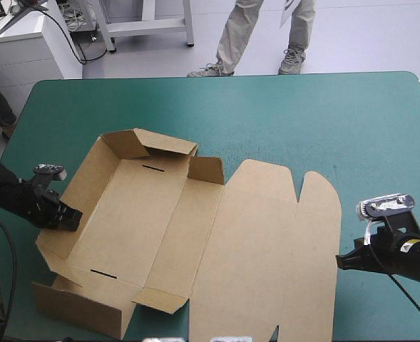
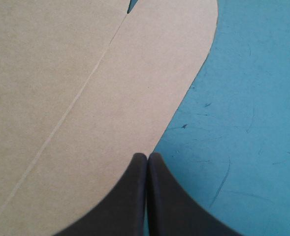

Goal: Fold the box

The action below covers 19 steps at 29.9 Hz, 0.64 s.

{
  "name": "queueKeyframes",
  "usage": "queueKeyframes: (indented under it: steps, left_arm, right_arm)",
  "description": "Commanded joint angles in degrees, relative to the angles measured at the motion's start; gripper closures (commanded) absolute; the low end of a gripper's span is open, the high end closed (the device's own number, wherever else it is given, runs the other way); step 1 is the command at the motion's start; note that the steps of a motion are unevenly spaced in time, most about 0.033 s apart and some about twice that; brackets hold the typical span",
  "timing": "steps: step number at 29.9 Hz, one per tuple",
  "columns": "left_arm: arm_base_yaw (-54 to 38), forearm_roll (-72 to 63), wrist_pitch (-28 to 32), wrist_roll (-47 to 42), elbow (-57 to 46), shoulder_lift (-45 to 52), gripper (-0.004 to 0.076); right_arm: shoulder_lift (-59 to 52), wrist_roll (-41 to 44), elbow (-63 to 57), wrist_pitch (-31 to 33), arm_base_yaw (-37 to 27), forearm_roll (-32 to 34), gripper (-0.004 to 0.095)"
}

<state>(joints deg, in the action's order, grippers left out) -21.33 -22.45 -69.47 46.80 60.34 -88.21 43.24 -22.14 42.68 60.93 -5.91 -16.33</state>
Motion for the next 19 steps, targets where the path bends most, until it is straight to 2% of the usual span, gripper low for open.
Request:
queueKeyframes:
  steps: [1, 5, 10, 19]
  left_arm:
    - [5.55, 1.95, -2.57, 0.07, 6.44, 2.01, 0.0732]
    - [13.5, 7.5, 2.21, 0.07, 11.29, 1.82, 0.0732]
    - [24.94, 14.96, 11.88, 0.07, 16.07, 1.24, 0.0732]
    - [43.19, 28.26, 37.72, -0.16, 17.4, 0.65, 0.0732]
  right_arm:
    - [-0.19, -0.66, 1.26, -2.41, -0.24, -1.43, 0.0927]
    - [-0.19, -0.66, 1.26, -2.21, -0.24, -1.43, 0.0927]
    - [-0.19, -0.45, 1.26, -2.05, -0.24, -1.43, 0.0927]
    - [-0.19, -0.45, 1.26, -1.51, -0.24, -1.52, 0.0927]
